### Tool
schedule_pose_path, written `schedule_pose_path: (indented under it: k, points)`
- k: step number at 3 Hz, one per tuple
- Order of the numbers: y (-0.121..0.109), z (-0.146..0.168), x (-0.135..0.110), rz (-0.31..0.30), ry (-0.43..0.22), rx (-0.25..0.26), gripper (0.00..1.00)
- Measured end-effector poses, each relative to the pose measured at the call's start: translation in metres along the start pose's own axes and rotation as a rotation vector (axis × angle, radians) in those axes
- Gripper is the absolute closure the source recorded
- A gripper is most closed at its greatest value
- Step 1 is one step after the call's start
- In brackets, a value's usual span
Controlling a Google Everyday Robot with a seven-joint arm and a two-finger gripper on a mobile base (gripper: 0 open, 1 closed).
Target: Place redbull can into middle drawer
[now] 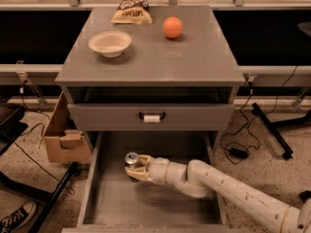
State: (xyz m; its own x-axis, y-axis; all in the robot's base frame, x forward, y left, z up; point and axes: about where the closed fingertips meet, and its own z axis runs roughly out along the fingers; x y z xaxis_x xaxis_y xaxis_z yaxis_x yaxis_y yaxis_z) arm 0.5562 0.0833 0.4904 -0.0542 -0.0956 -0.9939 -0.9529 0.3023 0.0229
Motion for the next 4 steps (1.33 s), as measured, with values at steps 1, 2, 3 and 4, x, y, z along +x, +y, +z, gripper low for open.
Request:
schedule_pose_path:
  k: [1, 2, 3, 4]
  points:
    - [0.0000, 0.0000, 0.0000, 0.000, 0.000, 0.000, 0.59]
    - [0.0000, 0.0001, 0.0000, 0.000, 0.000, 0.000, 0.27]
    - [0.0000, 0.0001, 0.0000, 0.000, 0.000, 0.000, 0.05]
    - [0.0001, 0.0001, 0.0000, 0.000, 0.000, 0.000, 0.00]
